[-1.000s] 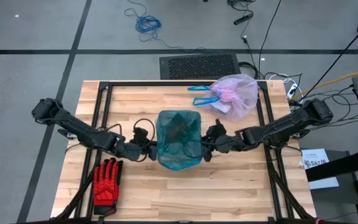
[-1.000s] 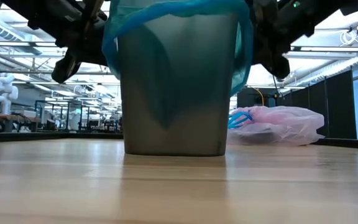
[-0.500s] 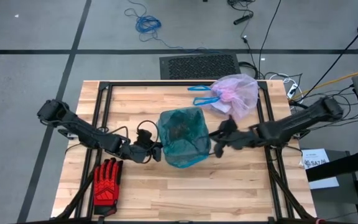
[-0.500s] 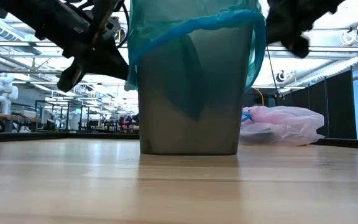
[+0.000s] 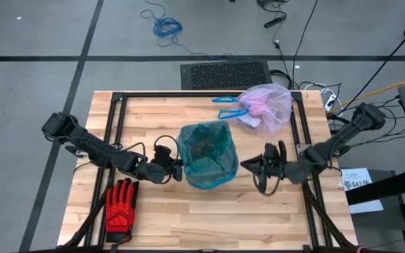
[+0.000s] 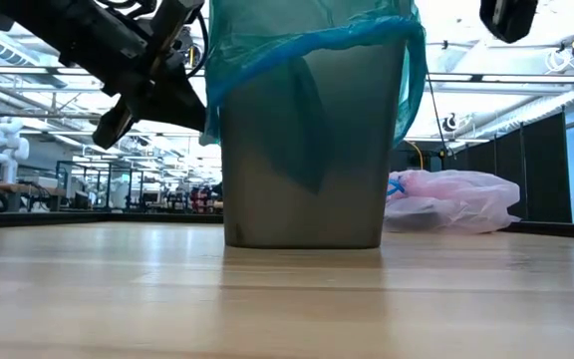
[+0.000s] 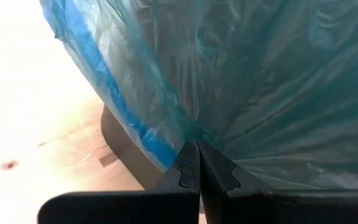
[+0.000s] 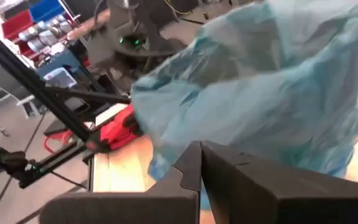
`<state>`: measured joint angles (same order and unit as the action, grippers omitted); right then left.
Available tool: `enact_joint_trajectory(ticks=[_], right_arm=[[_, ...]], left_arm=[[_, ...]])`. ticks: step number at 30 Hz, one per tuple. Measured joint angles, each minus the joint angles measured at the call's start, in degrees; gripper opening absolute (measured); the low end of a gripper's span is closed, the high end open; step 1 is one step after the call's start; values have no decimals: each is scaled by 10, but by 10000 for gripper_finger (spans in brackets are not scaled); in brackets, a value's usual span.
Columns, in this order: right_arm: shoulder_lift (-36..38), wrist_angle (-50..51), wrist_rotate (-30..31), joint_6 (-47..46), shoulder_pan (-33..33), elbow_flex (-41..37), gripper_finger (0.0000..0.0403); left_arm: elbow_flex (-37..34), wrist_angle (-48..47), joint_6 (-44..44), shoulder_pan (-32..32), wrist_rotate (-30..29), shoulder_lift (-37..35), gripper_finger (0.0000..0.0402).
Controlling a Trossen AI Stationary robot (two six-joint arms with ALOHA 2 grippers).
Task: Place trash/remove bag and relplace
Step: Insert the blue trash bag into the trash bin
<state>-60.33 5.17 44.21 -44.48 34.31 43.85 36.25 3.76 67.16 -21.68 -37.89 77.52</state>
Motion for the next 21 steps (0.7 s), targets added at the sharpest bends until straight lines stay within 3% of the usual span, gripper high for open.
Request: enact_joint_trajectory(ticks=[4, 10, 17, 21], right_arm=[[-37, -5, 37, -17, 37, 0, 0], [-90, -1, 54, -19, 38, 0, 0], [-154, 11, 49, -12, -7, 0, 0], [-199, 42, -7, -29, -42, 0, 0]], left_arm=[[0, 0, -1, 9, -1, 0, 0], [0, 1, -5, 18, -1, 0, 0], [0, 1, -4, 21, -1, 0, 0], [0, 0, -5, 21, -1, 0, 0]])
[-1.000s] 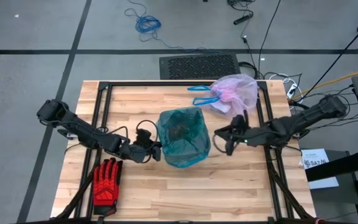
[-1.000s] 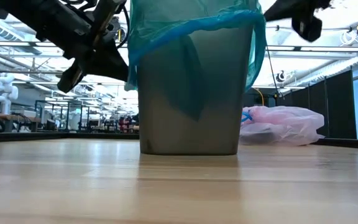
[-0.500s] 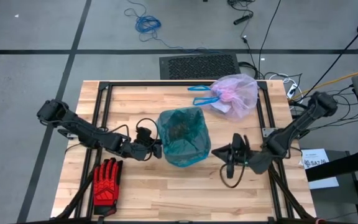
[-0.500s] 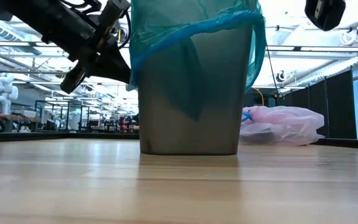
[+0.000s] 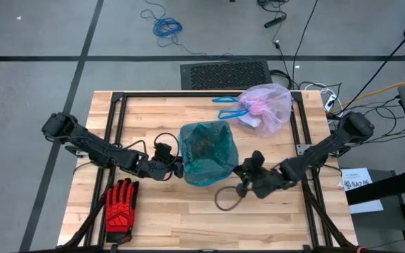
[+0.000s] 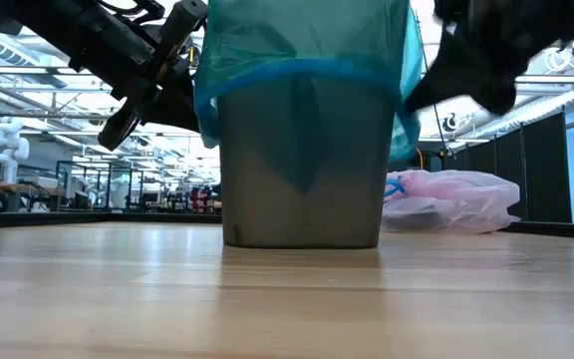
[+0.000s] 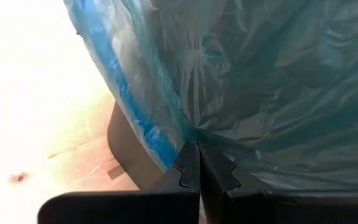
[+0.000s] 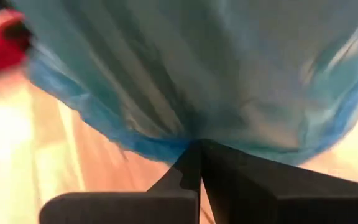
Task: Place trash/remove bag and relplace
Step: Insert the blue trash bag into the trash bin
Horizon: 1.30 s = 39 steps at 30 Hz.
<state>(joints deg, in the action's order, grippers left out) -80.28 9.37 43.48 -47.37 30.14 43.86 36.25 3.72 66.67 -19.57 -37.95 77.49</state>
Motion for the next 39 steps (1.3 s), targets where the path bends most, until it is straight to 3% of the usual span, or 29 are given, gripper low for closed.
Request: enact_joint_trajectory(ticks=[7, 12, 16, 19, 22, 25, 28, 35, 39], right_arm=[[-52, 4, -76, -36, -15, 0, 0], [4, 4, -74, -48, 31, 0, 0], [91, 14, -3, -74, 70, 0, 0], [164, 87, 72, -118, 82, 0, 0], [219, 180, 159, -186, 60, 0, 0], [249, 209, 174, -207, 7, 0, 0], [248, 179, 125, -174, -51, 0, 0], [171, -3, -77, -18, -139, 0, 0], [126, -23, -119, -20, -159, 0, 0]], left_arm=[[0, -15, 1, 0, 0, 0, 0], [0, -16, 1, 0, 1, 0, 0], [0, -17, 1, 0, 1, 0, 0], [0, -17, 0, 0, 1, 0, 0], [0, -17, 0, 0, 0, 0, 0], [0, -17, -1, 1, -1, 0, 0], [0, -17, -10, 1, -1, 0, 0], [0, -17, -10, 1, -2, 0, 0], [0, -17, -10, 1, -1, 0, 0]])
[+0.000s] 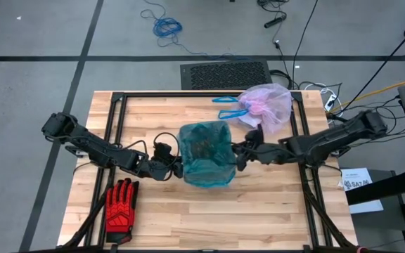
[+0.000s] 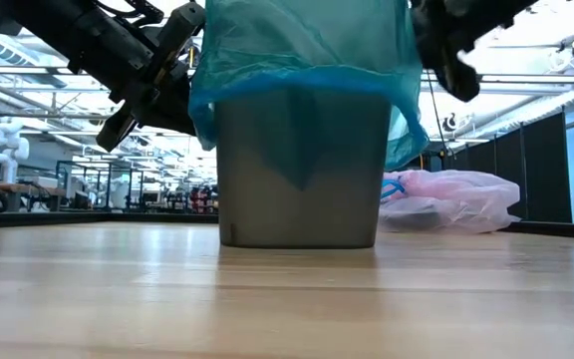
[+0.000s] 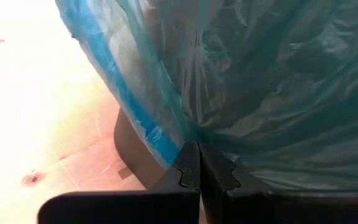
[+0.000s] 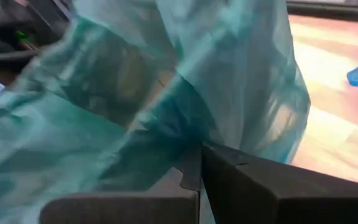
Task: Place trash/remove bag and relplace
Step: Insert the blue trash bag into the trash bin
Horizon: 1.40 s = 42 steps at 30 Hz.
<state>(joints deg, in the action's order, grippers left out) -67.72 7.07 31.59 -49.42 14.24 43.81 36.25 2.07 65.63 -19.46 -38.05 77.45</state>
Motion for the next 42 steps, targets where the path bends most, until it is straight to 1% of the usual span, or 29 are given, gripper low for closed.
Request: enact_joint_trajectory(ticks=[3, 6, 8, 10, 13, 17, 22, 24, 28, 30, 33, 35, 36, 38, 42], right_arm=[[-29, -5, -15, 2, -9, 0, 0], [-64, -15, -51, 9, -24, 0, 0], [-86, -27, -77, 10, -32, 1, 0], [-99, -38, -86, 4, -36, 2, 0], [-91, -32, -88, 6, -37, 1, 0], [-57, -11, -97, 27, -37, -2, 0], [-16, 36, -87, 33, -37, -1, 0], [-1, 47, -75, 33, -37, -1, 0], [27, 53, -55, 46, -41, -1, 0], [39, 51, -46, 55, -53, -1, 0], [46, 47, -54, 58, -87, 0, 0], [46, 37, -78, 66, -112, 0, 0], [44, 27, -92, 72, -125, 0, 0], [37, 0, -125, 89, -149, 0, 0], [13, -47, -185, 112, -189, 0, 0]], left_arm=[[0, 0, 0, 0, 0, 0, 0], [-2, -1, 1, 0, 2, 0, 0], [-12, -2, 15, 0, 3, -1, 0], [-20, -3, 34, -1, 5, -1, 0], [-22, -4, 40, -12, 5, -7, 0], [-22, 2, 41, -29, 5, -32, 0], [-21, -11, 13, -50, -1, -74, 0], [-21, -20, 0, -59, -29, -95, 0], [-21, -31, -31, -66, -111, -145, 0], [-20, -45, -38, -63, -156, -169, 0], [-20, -91, 0, -44, -204, -188, 0], [-27, -97, 12, -27, -205, -190, 0], [-33, -94, 15, -19, -195, -190, 0], [-50, -71, 17, -2, -171, -188, 0], [-84, -34, 54, 25, -163, -173, 0]])
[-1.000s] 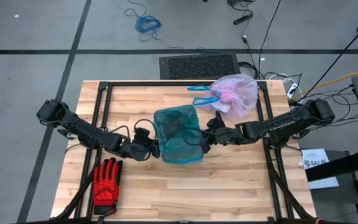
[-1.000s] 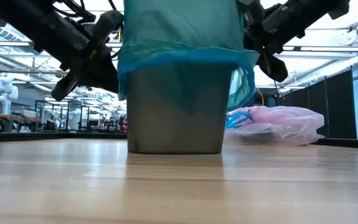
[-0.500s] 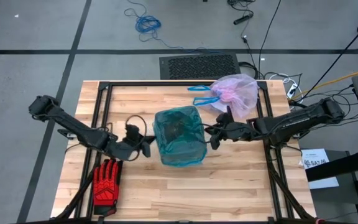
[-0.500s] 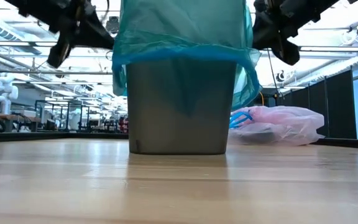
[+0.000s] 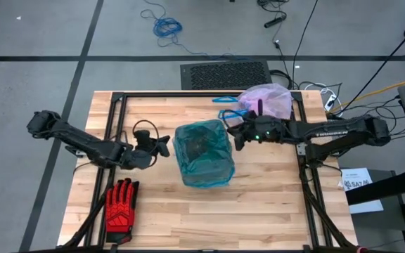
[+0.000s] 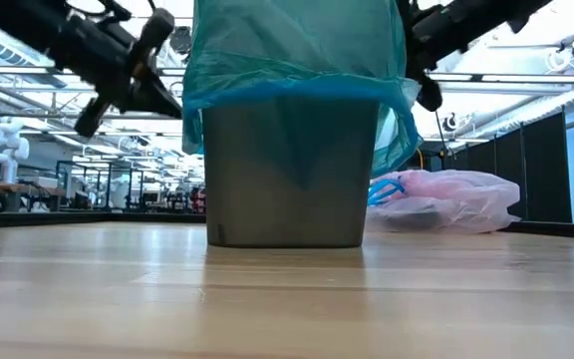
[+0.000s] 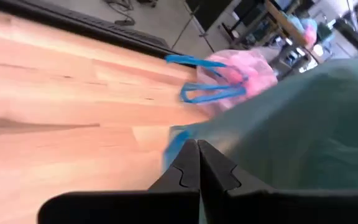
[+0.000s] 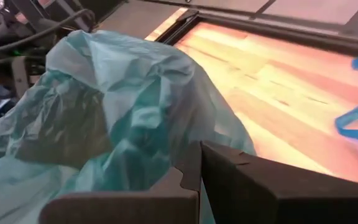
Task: Place trash/remove bag and relplace
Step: Insert the blue trash bag into the trash bin
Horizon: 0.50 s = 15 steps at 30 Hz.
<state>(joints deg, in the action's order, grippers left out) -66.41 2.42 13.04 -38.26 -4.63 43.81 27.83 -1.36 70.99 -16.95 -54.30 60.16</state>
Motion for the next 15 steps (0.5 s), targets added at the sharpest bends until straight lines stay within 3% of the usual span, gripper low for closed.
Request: enact_joint_trajectory(ticks=[7, 15], right_arm=[[-65, -69, -83, 0, -24, 0, 0], [-124, -86, -117, -11, -24, 0, 0]], left_arm=[[-44, 136, -31, 32, 44, 30, 0], [-46, 165, -44, 73, 129, 91, 0]])
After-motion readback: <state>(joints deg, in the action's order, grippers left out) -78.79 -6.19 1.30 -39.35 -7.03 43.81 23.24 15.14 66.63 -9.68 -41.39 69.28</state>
